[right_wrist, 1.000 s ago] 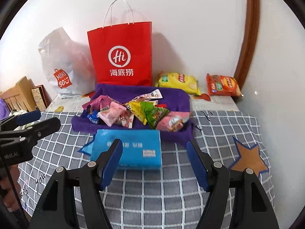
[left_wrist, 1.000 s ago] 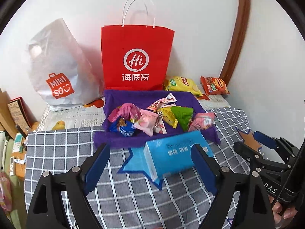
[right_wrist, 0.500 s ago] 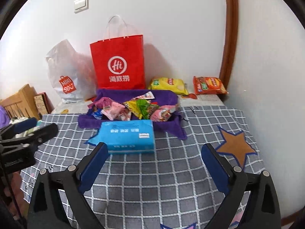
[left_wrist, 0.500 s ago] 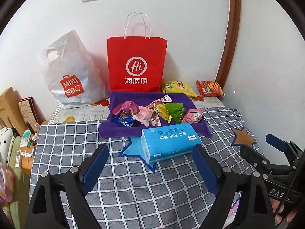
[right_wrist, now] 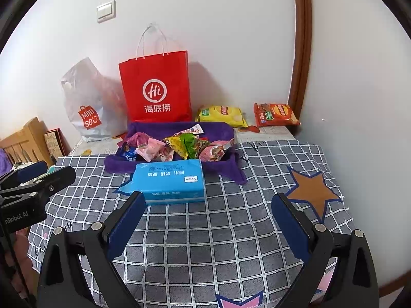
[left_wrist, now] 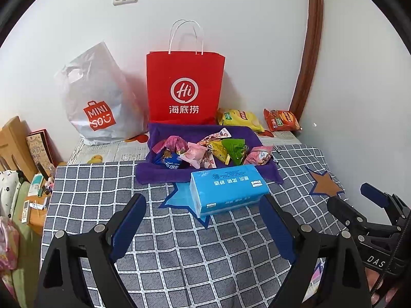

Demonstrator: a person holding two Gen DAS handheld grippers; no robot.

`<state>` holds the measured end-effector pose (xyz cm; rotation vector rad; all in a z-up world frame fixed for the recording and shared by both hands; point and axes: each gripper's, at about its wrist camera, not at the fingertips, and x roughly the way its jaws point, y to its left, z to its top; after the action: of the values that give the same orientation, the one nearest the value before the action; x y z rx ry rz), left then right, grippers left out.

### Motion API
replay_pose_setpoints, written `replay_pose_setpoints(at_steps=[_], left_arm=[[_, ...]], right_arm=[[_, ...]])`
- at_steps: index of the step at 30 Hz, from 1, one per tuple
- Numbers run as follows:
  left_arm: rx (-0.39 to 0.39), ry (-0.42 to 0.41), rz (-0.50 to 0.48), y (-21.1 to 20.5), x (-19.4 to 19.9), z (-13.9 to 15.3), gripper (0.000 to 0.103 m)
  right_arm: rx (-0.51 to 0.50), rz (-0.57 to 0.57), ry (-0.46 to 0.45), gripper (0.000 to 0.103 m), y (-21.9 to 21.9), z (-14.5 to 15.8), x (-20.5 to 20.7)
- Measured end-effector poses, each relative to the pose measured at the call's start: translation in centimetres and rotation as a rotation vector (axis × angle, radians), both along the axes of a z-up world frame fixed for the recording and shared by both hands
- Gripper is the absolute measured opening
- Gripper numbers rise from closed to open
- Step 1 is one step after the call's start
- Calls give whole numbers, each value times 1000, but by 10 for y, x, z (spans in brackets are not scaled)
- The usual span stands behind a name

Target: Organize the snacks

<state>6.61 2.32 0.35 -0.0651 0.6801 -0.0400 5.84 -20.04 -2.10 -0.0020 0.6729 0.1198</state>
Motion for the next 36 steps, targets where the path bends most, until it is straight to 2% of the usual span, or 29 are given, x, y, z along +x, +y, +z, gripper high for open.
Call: replay_pose_setpoints(at_steps=[36], left_arm=[[4, -6, -24, -6, -6, 4, 89]], right_arm=[[2, 9, -27, 98, 0, 7, -8]])
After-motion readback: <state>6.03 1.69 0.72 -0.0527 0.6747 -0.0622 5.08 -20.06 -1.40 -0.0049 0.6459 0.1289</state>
